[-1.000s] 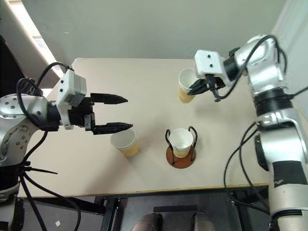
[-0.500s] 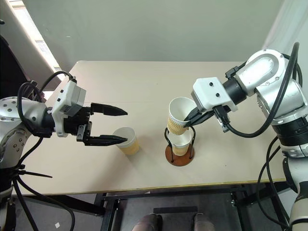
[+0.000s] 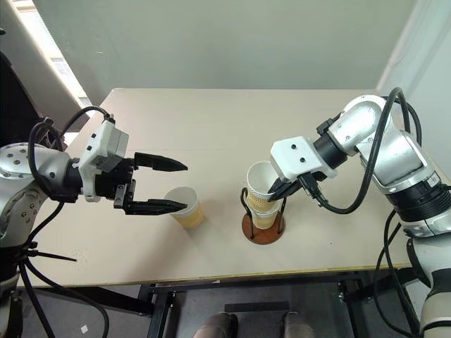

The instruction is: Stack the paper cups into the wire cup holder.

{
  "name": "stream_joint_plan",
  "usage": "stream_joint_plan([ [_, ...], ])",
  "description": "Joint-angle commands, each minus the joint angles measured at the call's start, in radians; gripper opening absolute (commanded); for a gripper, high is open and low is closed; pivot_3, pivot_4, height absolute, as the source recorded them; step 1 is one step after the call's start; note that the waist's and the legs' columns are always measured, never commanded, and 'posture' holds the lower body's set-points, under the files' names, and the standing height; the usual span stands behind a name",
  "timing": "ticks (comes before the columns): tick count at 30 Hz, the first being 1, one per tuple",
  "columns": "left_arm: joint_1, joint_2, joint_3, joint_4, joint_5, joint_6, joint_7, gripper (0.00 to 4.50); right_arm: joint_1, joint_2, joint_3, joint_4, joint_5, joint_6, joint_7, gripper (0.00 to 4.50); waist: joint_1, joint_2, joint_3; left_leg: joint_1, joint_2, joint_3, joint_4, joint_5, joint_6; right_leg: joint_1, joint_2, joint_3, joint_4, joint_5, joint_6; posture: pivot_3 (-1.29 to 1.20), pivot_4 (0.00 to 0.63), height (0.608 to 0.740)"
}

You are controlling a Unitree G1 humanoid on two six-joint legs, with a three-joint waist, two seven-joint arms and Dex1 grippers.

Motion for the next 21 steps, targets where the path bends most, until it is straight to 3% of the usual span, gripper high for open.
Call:
stream_joint_plan([
  [1, 0.002, 0.018, 0.026, -0.028, -0.006, -0.004, 0.009, 4.5, -0.014, -0.004, 0.001, -0.002, -0.012, -0.022, 0.004, 0.01, 0.0, 0.0, 0.0, 0.0, 0.0, 0.0, 0.0, 0.0, 0.0, 0.0, 0.0, 0.0, 0.0, 0.0, 0.0, 0.0, 0.15, 0.74],
  [4, 0.001, 0.017, 0.024, -0.03, -0.007, -0.005, 0.01, 4.5, -0.013, -0.013, 0.022, 0.011, -0.026, -0.047, 0.004, 0.01, 0.0, 0.0, 0.0, 0.0, 0.0, 0.0, 0.0, 0.0, 0.0, 0.0, 0.0, 0.0, 0.0, 0.0, 0.0, 0.0, 0.15, 0.74],
  [7, -0.01, 0.018, 0.011, -0.025, -0.004, -0.012, -0.002, 4.5, -0.021, 0.007, 0.019, 0.048, -0.05, -0.047, 0.004, 0.56, 0.0, 0.0, 0.0, 0.0, 0.0, 0.0, 0.0, 0.0, 0.0, 0.0, 0.0, 0.0, 0.0, 0.0, 0.0, 0.0, 0.15, 0.74],
  [13, -0.082, 0.029, -0.031, 0.039, 0.036, -0.052, -0.051, 4.5, -0.035, 0.007, -0.004, 0.084, -0.041, -0.031, 0.004, 2.63, 0.001, 0.0, 0.0, 0.0, 0.0, 0.0, 0.0, 0.0, 0.0, 0.0, 0.0, 0.0, 0.001, 0.0, 0.0, 0.0, 0.15, 0.74],
  [18, -0.184, 0.046, -0.111, 0.155, 0.125, -0.161, -0.157, 4.5, -0.024, 0.02, -0.162, 0.123, 0.023, 0.089, -0.074, 4.42, 0.003, 0.0, 0.0, 0.0, 0.0, 0.0, -0.001, 0.0, 0.0, -0.001, 0.0, 0.0, 0.0, 0.0, 0.0, 0.0, 0.15, 0.74],
  [21, -0.307, 0.026, -0.201, 0.294, 0.233, -0.263, -0.217, 4.5, -0.009, 0.083, -0.289, 0.119, 0.105, 0.242, -0.214, 4.48, 0.005, 0.0, 0.0, 0.0, 0.0, 0.0, -0.001, 0.0, 0.0, -0.001, 0.0, 0.0, 0.0, 0.0, 0.0, 0.0, 0.15, 0.74],
])
